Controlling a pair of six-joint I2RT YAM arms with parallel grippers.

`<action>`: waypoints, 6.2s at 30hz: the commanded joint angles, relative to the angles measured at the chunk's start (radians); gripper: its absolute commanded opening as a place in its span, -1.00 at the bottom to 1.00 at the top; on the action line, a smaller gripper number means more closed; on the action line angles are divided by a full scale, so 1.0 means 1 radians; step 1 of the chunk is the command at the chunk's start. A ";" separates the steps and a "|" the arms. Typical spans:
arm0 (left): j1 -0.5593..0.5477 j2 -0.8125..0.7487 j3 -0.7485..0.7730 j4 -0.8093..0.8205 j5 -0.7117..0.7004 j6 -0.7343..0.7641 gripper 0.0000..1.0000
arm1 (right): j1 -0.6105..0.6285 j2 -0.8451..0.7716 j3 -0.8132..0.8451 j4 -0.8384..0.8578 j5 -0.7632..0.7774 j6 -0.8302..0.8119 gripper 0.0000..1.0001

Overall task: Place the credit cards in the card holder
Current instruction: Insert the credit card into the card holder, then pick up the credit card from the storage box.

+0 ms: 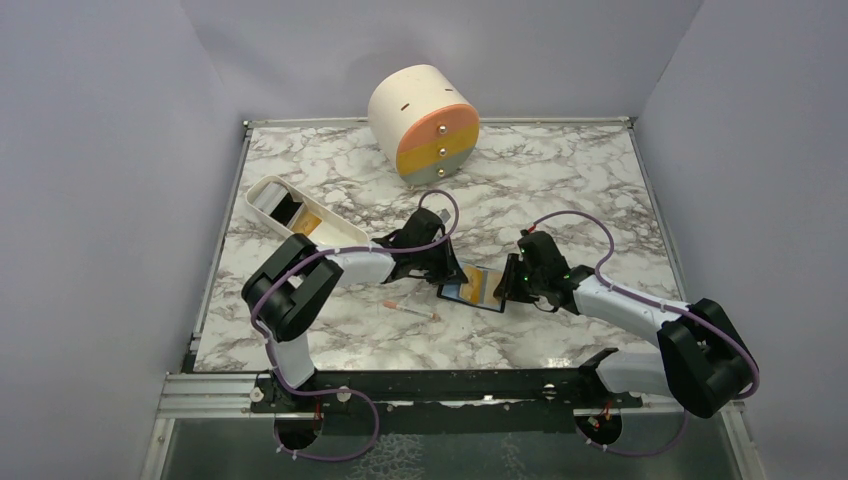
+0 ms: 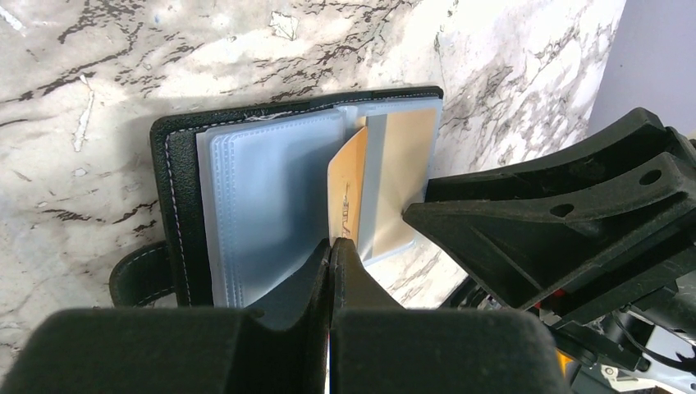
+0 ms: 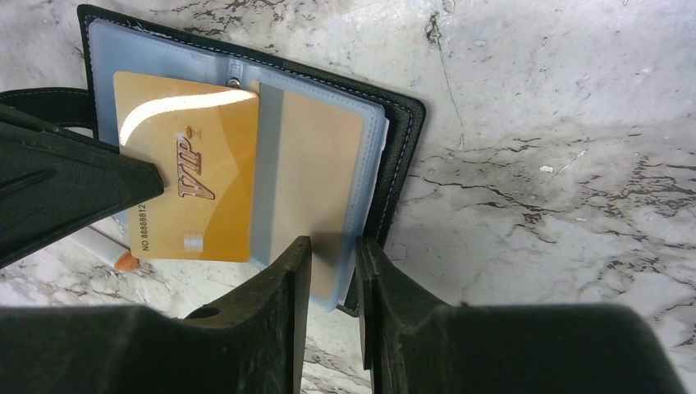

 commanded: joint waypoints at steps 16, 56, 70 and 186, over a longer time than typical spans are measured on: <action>0.027 0.066 0.008 0.016 0.033 0.021 -1.00 | 0.000 0.012 0.000 -0.002 -0.005 0.006 -0.46; -0.012 0.055 0.069 -0.159 0.016 0.229 -1.00 | 0.000 0.030 0.015 0.011 0.039 -0.004 -0.47; -0.014 0.102 0.083 -0.131 0.092 0.237 -1.00 | 0.000 0.033 0.010 0.035 0.037 -0.019 -0.46; 0.499 -0.266 0.392 -0.646 -0.520 1.007 0.13 | 0.000 -0.123 0.051 0.006 0.040 -0.112 -0.20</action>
